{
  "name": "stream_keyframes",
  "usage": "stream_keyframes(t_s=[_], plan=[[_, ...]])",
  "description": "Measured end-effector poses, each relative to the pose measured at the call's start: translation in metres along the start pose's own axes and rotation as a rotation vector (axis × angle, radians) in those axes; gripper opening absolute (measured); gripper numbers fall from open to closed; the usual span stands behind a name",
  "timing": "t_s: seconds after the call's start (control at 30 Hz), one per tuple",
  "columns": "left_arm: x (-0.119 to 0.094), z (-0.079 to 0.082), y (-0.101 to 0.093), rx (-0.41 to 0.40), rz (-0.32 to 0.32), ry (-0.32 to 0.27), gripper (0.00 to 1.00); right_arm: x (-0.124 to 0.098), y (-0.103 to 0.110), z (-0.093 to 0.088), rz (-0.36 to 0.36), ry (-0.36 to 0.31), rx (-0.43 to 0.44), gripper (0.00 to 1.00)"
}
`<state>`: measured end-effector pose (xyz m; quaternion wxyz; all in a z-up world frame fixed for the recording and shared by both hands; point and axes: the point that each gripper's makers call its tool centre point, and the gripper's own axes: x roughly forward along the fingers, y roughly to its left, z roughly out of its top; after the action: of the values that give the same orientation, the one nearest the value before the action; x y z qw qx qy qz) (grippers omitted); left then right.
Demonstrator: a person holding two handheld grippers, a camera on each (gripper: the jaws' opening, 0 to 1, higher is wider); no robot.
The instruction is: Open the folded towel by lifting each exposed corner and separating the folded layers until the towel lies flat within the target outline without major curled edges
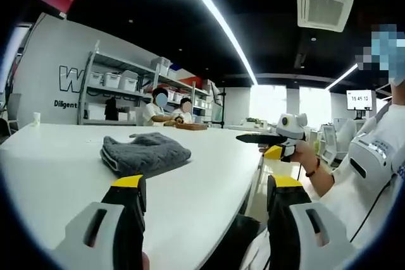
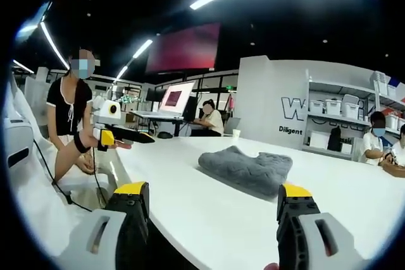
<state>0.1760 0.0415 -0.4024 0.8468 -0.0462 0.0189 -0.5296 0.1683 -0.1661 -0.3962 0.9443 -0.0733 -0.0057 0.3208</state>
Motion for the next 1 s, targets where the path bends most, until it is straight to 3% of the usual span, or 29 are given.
stream_keyframes(t_s=[0.67,1.0], plan=[[-0.0006,-0.0017,0.0019,-0.005,-0.002,0.008,0.76,0.0033,0.0009,-0.0066,0.002,0.029,-0.002,0.81],[-0.0007,-0.0015,0.0022,-0.006,-0.003,0.009,0.76,0.0012,0.0,-0.0029,-0.005,0.011,-0.013,0.8]])
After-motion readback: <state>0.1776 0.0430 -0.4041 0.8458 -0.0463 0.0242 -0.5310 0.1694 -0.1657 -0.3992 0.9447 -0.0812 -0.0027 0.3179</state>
